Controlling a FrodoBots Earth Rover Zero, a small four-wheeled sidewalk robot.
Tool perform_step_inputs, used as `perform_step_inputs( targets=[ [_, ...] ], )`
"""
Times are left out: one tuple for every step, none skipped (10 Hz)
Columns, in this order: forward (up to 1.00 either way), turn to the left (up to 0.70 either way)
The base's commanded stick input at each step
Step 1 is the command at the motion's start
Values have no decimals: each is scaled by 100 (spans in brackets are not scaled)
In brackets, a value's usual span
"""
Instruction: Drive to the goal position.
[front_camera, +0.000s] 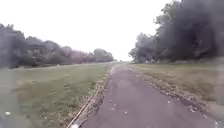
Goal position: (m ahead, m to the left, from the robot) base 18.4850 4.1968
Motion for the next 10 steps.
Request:
perform_step_inputs(
  targets=[
    [100,-40],
    [100,-28],
    [100,-11],
    [100,0],
    [100,0],
    [100,-3],
    [100,-18],
    [100,-33],
    [100,-28],
    [100,-10]
  ],
)
